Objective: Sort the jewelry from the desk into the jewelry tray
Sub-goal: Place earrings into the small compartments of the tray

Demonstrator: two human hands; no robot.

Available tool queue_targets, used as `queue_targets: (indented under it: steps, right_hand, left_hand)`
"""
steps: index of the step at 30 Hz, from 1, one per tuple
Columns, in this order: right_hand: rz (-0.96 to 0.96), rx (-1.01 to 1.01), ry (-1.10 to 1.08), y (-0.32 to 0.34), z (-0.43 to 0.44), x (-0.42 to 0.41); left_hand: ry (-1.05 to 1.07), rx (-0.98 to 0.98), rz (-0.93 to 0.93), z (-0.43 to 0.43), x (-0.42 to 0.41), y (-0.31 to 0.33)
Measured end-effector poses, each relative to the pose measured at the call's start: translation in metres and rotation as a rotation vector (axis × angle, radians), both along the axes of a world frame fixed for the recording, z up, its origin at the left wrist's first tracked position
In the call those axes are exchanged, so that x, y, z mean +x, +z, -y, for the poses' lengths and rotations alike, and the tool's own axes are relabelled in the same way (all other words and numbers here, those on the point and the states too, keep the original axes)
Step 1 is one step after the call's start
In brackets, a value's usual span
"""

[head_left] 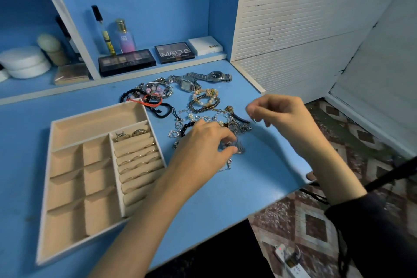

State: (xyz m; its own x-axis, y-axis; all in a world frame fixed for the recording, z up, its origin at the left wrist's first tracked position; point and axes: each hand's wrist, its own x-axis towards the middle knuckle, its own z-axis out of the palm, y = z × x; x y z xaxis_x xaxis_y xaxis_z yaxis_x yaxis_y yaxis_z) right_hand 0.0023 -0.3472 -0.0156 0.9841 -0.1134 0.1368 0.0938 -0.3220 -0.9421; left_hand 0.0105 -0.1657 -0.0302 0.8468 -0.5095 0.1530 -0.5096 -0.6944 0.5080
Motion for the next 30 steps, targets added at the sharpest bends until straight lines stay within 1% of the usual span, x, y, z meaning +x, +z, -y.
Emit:
queue_targets:
  steps: [2,4,7,10,12,14,19,22,24,28,30]
  right_hand:
    - [-0.013,0.244,-0.046,0.000,-0.007,0.002]
    - [-0.062,0.431,-0.047,-0.001,-0.014,0.004]
    - [-0.122,0.590,-0.043,-0.005,-0.023,0.007]
    - [-0.136,0.620,-0.035,-0.007,-0.032,0.010]
    - [-0.139,0.643,-0.028,-0.007,-0.036,0.011]
    - [-0.140,0.650,-0.019,-0.006,-0.041,0.012]
    - [-0.131,0.643,0.022,0.001,-0.059,0.016]
    - [-0.120,0.617,0.073,0.007,-0.080,0.021]
    - [-0.113,0.612,0.125,0.011,-0.098,0.023]
    - [-0.103,0.553,0.258,0.016,-0.140,0.024]
    - [-0.102,0.518,0.318,0.016,-0.159,0.024]
  left_hand:
    - [-0.012,0.035,0.022,0.004,0.000,-0.001]
    - [-0.016,0.069,0.047,0.007,0.000,-0.001]
    - [-0.020,0.086,0.081,0.008,-0.001,0.000]
    - [-0.019,0.075,0.119,0.007,-0.001,-0.001]
    - [-0.017,0.026,0.128,0.006,-0.002,-0.003]
    - [0.008,-0.071,0.125,0.001,-0.003,-0.004]
    - [0.153,-0.317,0.095,-0.029,-0.008,0.016]
    - [0.268,-0.407,0.111,-0.065,-0.011,0.029]
    - [0.331,-0.389,0.154,-0.095,-0.015,0.033]
    - [0.466,-0.290,0.276,-0.163,-0.019,0.027]
    - [0.516,-0.242,0.293,-0.187,-0.020,0.020]
